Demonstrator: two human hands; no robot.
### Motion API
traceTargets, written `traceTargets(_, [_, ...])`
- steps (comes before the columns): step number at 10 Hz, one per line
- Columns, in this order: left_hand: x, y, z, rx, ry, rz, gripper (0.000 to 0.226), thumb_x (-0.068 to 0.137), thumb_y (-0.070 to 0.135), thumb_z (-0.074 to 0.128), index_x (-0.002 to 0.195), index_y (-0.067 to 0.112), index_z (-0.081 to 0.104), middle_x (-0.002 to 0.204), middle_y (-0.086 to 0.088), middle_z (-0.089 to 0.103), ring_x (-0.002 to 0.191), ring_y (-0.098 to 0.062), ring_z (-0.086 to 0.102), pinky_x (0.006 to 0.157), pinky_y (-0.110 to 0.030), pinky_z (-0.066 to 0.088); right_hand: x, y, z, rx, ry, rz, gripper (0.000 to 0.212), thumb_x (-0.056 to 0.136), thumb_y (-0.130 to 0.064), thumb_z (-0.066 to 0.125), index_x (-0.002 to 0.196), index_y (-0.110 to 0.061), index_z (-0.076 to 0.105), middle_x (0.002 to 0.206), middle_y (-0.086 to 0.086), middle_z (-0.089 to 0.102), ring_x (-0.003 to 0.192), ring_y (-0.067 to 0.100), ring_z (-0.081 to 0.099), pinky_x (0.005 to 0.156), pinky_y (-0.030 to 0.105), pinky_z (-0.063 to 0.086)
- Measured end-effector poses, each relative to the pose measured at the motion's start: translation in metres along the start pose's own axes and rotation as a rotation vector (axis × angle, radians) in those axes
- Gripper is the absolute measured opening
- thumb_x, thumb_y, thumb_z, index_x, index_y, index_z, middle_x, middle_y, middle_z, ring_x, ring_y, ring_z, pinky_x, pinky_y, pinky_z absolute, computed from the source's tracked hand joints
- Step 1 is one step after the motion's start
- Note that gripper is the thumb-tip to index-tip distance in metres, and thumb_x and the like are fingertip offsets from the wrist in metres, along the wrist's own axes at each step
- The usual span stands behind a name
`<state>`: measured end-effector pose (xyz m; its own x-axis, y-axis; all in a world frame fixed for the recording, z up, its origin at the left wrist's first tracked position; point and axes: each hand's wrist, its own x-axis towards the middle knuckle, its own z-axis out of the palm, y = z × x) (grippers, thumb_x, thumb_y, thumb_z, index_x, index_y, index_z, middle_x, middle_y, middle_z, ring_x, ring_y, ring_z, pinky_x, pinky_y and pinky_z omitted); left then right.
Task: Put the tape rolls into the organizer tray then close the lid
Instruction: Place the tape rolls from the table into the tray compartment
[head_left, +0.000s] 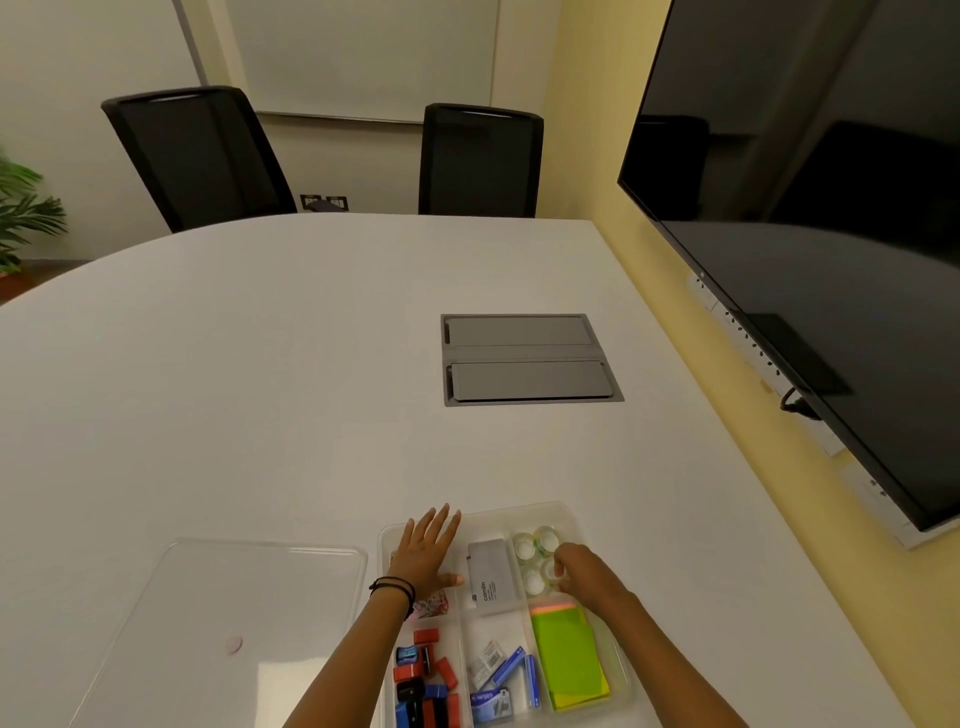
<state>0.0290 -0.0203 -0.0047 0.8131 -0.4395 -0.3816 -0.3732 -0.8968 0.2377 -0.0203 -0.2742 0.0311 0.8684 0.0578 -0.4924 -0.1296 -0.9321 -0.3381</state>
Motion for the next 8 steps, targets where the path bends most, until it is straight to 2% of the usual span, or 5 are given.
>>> traceTargets(1, [0.002, -0.001, 0.0, -0.009, -0.002, 0.004, 0.091, 0.089, 0.047, 0.055, 0.149, 0.018, -0.007, 0.16, -0.008, -0.01, 0.148, -0.027, -0.006, 0.12, -0.047, -0.002, -0.002, 0.0, -0.003, -0.031, -0.028, -0.023, 0.02, 0.086, -0.008, 0.055, 0.078, -0.019, 0.04, 0.094, 0.005, 0.048, 0.084, 0.013, 0.042, 0.067, 0.024, 0.029])
traceTargets(3, [0.002, 0.0, 0.001, 0.002, 0.003, 0.0, 0.092, 0.088, 0.048, 0.056, 0.149, 0.019, -0.007, 0.16, -0.009, -0.009, 0.148, -0.028, -0.005, 0.12, -0.047, -0.002, 0.007, -0.005, 0.0, -0.159, -0.106, -0.002, 0.045, 0.09, -0.002, 0.042, 0.053, -0.02, 0.025, 0.06, -0.004, 0.031, 0.052, 0.004, 0.026, 0.047, 0.016, 0.019])
traceTargets(4, [0.001, -0.001, 0.002, 0.006, 0.007, 0.002, 0.092, 0.088, 0.048, 0.055, 0.149, 0.019, -0.007, 0.16, -0.009, -0.01, 0.148, -0.028, -0.005, 0.12, -0.047, -0.002, 0.012, -0.006, -0.003, -0.177, -0.107, 0.006, 0.04, 0.089, 0.0, 0.042, 0.055, -0.018, 0.033, 0.084, 0.014, 0.06, 0.065, 0.013, 0.044, 0.048, 0.019, 0.022])
traceTargets(5, [0.003, -0.001, 0.003, -0.003, 0.009, 0.004, 0.092, 0.088, 0.049, 0.055, 0.149, 0.019, -0.008, 0.16, -0.009, -0.01, 0.148, -0.027, -0.006, 0.12, -0.047, -0.003, 0.015, -0.008, -0.011, -0.123, -0.011, -0.001, 0.02, 0.092, -0.005, 0.041, 0.084, -0.007, 0.06, 0.109, 0.02, 0.063, 0.088, 0.023, 0.058, 0.057, 0.027, 0.031])
traceTargets(8, [0.004, -0.002, 0.005, -0.003, 0.018, 0.006, 0.093, 0.088, 0.049, 0.056, 0.149, 0.019, -0.007, 0.16, -0.008, -0.01, 0.148, -0.027, -0.005, 0.12, -0.047, -0.003, 0.027, -0.014, -0.013, 0.014, 0.167, -0.021, 0.022, 0.092, -0.005, 0.042, 0.108, -0.004, 0.056, 0.117, 0.013, 0.058, 0.105, 0.025, 0.056, 0.082, 0.031, 0.043])
